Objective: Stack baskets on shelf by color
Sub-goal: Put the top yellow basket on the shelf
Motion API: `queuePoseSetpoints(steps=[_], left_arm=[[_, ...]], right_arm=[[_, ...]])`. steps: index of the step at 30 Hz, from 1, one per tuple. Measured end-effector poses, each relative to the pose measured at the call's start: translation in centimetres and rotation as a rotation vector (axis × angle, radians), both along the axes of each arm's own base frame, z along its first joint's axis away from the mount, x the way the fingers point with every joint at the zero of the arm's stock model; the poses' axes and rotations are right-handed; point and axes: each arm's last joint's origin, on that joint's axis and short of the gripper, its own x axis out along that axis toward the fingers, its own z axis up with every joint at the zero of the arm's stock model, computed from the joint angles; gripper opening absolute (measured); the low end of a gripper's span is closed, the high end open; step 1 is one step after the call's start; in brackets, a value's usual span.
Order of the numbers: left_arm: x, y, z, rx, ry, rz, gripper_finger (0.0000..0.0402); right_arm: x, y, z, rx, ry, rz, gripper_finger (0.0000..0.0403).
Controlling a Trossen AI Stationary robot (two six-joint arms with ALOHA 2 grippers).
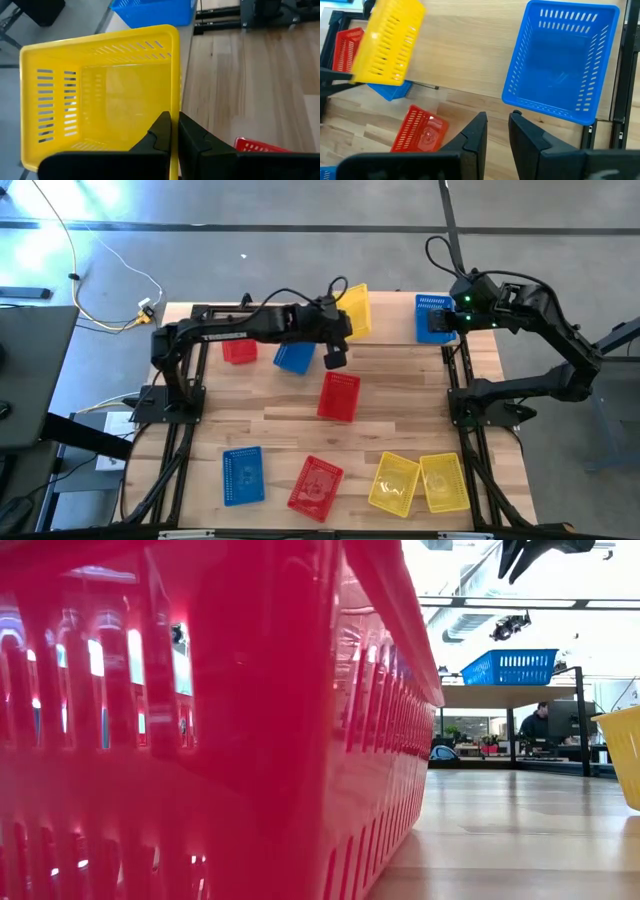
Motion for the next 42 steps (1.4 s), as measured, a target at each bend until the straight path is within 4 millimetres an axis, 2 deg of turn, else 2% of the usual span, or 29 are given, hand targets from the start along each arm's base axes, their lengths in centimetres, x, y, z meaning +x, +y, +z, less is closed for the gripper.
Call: queuePoseSetpoints(steps=[8, 24, 42], left_arm=[[0.6, 0.5, -1.6, -0.019, 0.052, 0.009, 0.0000], [0.2, 1.4, -1.6, -0.040, 0.047, 0.023, 0.0001], [1.1, 1.6, -3.1, -0.035, 0.068, 0.043, 0.0049]], right_arm=[[0.0, 0.0, 0.0, 0.000, 0.000, 0.000, 0.0066], [0.0, 0.0, 0.0, -0.002, 0.001, 0.002, 0.0066], [0.0, 0.0, 0.0, 0.003, -0.001, 0.006, 0.0066]])
